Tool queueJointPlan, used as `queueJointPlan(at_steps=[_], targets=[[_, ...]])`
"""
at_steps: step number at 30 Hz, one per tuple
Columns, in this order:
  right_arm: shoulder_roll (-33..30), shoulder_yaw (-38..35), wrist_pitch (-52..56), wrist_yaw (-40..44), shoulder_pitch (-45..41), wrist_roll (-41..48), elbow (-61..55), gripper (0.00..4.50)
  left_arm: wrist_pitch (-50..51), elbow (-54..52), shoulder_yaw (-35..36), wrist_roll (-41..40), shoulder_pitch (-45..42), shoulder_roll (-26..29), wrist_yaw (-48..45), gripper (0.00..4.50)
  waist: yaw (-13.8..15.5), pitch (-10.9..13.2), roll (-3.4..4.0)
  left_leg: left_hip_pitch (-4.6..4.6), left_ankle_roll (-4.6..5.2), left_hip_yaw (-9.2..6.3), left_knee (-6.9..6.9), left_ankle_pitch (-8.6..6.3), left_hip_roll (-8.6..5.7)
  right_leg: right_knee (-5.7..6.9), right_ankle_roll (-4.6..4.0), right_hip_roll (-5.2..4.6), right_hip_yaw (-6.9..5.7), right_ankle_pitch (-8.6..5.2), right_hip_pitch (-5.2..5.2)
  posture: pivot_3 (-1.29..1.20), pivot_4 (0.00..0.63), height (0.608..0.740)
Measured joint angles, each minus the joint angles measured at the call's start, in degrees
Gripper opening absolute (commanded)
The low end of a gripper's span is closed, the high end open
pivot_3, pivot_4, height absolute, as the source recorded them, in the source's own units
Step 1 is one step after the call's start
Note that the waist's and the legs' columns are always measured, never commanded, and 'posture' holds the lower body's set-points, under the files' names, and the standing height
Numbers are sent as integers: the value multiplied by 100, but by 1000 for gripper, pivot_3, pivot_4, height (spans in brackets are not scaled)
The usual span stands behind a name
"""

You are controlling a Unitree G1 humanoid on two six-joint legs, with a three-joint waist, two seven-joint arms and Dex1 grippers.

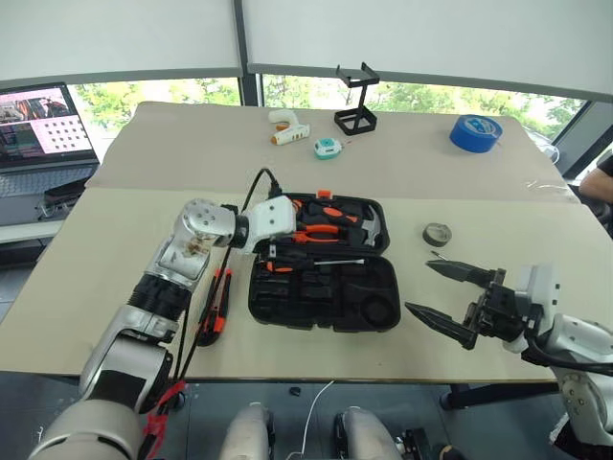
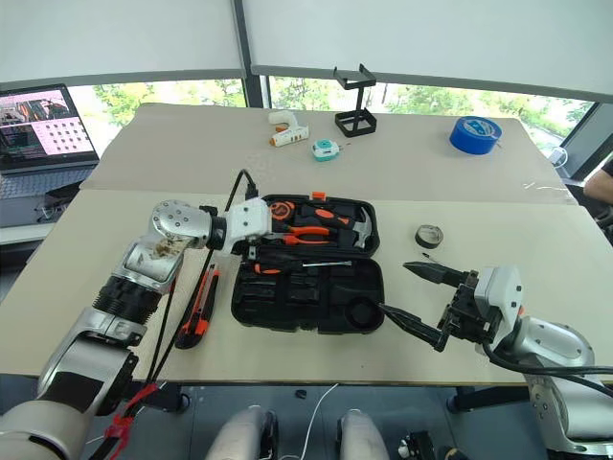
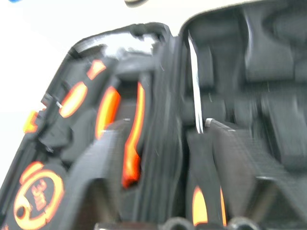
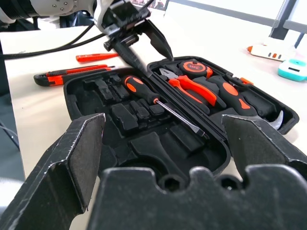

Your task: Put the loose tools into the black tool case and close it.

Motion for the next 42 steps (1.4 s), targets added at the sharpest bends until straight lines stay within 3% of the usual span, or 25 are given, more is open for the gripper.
queueJointPlan(at_steps=[3,7,21,24,26,30,34,42], targets=[[78,-27,-1,-44,40,1,57,4500,117,131,92,-89,253,-172,138,74,-3,-2,3,3,1,1,0,-1,0,1,1,0,2,-1,1,0,150,740],[90,-34,4,-114,59,5,65,4500,-13,405,-19,-34,625,-449,340,74,3,-2,2,-1,1,-1,4,-1,0,1,1,0,-1,-1,0,0,150,740],[220,-205,3,-331,293,8,51,4500,-148,642,-194,383,478,-601,724,74,34,-26,35,58,6,-2,4,-5,-5,-8,2,-4,0,-2,67,0,150,740],[217,-634,-12,-371,640,11,46,4500,142,295,205,-353,772,-455,213,786,0,-26,35,21,6,-8,3,-5,1,0,1,-1,7,-1,21,0,150,740],[209,-1014,-140,-300,981,0,165,4500,267,-141,644,-996,909,-167,-226,1653,-3,-24,36,-9,6,-19,4,-4,3,10,1,1,7,-2,-10,0,150,740],[202,-1826,-666,-61,1580,-134,860,4500,17,-1131,1453,-1791,1273,604,-867,3029,-20,-40,64,17,14,-14,-5,-9,1,-10,2,-1,14,-5,15,0,150,740],[325,-2428,-1424,173,2166,-394,1941,4500,70,-1718,1994,-2380,2942,1069,-1335,4472,-55,-65,112,77,28,-1,-18,-28,2,-16,5,-9,34,-26,60,0,150,740],[410,-2696,-1830,237,2505,-505,2640,4500,471,-3118,3078,-3141,5099,1469,-1118,4472,-65,-68,116,106,27,3,-43,-32,10,-15,-37,-38,47,-63,74,0,150,740]])
